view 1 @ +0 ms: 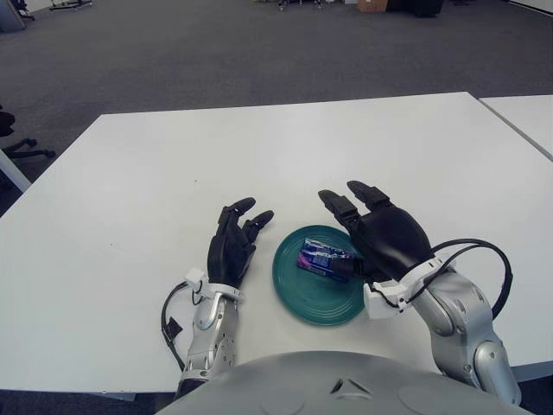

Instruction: Put the gum into the plate.

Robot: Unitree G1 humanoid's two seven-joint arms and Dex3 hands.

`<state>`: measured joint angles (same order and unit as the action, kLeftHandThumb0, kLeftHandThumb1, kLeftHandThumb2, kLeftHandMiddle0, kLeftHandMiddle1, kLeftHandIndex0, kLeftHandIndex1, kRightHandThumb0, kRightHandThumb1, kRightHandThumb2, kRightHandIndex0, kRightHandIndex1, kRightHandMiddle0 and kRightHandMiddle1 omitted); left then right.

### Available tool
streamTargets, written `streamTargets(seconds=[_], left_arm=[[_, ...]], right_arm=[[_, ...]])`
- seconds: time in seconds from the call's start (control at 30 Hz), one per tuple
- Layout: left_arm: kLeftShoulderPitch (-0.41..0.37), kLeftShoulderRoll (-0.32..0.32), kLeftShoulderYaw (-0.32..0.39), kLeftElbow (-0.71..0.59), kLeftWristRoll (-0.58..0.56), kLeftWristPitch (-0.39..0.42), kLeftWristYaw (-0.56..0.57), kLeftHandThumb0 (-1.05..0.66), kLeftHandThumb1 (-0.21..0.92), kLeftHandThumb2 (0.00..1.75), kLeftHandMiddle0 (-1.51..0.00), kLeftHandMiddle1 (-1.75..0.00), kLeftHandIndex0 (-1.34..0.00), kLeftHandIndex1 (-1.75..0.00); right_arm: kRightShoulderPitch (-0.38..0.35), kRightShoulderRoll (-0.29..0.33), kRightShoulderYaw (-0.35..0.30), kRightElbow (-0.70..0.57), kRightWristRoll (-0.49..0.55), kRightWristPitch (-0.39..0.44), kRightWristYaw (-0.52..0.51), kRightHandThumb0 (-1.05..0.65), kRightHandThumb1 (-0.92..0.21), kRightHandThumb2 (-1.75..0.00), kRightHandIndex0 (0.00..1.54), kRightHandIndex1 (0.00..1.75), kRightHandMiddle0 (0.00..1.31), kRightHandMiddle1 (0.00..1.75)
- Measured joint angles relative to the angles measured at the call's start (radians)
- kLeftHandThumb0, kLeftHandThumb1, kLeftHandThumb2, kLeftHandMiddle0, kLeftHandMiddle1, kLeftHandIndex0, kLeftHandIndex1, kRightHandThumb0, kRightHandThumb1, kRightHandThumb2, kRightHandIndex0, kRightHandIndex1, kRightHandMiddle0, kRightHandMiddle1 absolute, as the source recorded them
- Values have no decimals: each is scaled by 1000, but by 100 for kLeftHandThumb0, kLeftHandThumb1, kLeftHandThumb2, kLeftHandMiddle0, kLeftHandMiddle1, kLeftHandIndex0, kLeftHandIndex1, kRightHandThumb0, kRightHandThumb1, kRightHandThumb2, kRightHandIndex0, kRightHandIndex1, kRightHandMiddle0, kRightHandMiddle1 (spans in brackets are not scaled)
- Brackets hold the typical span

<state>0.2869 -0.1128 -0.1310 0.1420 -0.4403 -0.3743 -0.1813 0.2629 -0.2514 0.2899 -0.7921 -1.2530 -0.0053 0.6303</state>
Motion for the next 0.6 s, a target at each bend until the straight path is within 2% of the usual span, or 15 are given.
streamTargets(seconds=[0.6], left_arm=[[-9,0,0,6,-5,4,-1,-98,92,97,-46,-88,-14,-119]], right_arm=[[4,4,-2,32,13,0,-48,-105,-92,-86,1,0,2,1]])
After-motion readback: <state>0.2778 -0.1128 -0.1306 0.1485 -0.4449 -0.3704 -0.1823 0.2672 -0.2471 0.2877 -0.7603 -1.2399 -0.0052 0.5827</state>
